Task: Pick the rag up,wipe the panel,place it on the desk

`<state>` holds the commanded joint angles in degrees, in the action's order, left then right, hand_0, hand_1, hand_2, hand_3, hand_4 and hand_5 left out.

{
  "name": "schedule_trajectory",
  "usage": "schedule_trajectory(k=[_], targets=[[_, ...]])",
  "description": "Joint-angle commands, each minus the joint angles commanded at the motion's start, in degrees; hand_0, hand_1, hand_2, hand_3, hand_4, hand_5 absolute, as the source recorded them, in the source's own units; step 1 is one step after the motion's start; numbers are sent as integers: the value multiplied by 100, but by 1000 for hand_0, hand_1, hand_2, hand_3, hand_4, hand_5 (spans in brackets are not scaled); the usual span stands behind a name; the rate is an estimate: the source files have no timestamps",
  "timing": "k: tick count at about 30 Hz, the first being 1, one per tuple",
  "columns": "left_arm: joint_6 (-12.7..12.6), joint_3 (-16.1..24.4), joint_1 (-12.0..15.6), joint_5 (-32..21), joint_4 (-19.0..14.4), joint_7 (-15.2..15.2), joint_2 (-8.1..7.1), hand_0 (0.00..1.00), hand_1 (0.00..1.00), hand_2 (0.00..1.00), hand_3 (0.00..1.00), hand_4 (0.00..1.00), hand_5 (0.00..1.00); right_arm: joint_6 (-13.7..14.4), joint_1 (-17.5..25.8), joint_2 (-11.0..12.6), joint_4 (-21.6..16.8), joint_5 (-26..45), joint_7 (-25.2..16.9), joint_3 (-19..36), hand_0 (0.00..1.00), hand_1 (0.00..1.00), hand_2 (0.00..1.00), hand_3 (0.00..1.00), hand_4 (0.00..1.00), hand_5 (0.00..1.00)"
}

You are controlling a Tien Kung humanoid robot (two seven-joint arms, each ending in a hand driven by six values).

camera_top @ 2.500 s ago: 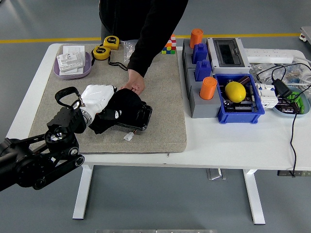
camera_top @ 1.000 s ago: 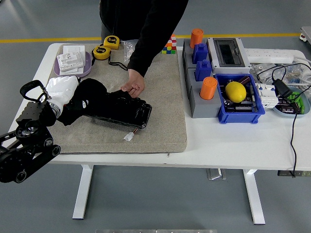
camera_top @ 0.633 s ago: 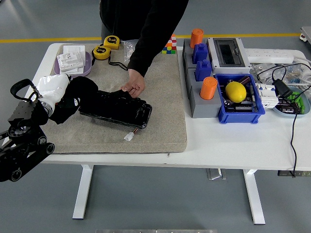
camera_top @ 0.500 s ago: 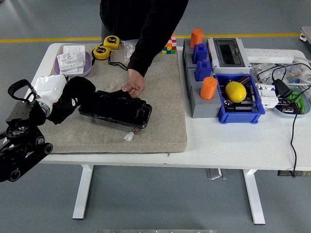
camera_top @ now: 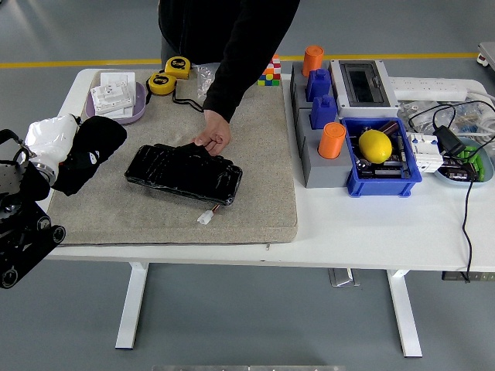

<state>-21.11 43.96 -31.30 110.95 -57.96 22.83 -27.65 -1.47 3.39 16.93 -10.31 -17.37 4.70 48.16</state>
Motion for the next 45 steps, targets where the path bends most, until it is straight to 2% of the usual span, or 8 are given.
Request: schedule_trajectory(k=[14, 23, 24, 29, 30, 41, 42, 45], targets=[[-536, -193, 301, -394, 419, -483, 66, 219, 156, 306, 569, 546, 36, 0, 11, 10, -7, 138, -45, -180, 750, 701, 704, 628, 998, 557], [-547, -304, 336, -488, 564, -508, 180, 239, 177, 317, 572, 551, 51, 7, 15, 10, -9, 119, -41, -168, 749, 701, 703, 628, 998, 557], [-538, -309, 342, -501, 584, -510, 186, 282, 288, 429, 567, 564, 65, 7, 15, 10, -10, 118, -41, -169, 750, 701, 704, 627, 998, 558], [-533, -300, 350, -540, 633, -555, 201, 282, 288, 429, 567, 564, 65, 7, 25, 10, -1, 76, -31, -138, 750, 701, 704, 627, 998, 558], [-522, -296, 346, -566, 648, -564, 203, 371, 489, 537, 563, 691, 182, 7, 25, 11, -1, 75, -31, -140, 750, 701, 704, 625, 998, 557], [-254, -222, 318, -590, 623, -493, 163, 420, 548, 561, 568, 717, 204, 6, 15, 7, 0, 58, -22, -112, 750, 701, 704, 625, 998, 555], [-211, -211, 319, -597, 608, -478, 158, 448, 617, 645, 638, 868, 420, 5, 15, 7, 0, 56, -22, -108, 749, 701, 704, 623, 998, 551], [-134, -167, 321, -595, 533, -464, 133, 448, 617, 645, 638, 868, 420, 5, 10, 7, 0, 54, -26, -102, 749, 701, 704, 623, 998, 551]])
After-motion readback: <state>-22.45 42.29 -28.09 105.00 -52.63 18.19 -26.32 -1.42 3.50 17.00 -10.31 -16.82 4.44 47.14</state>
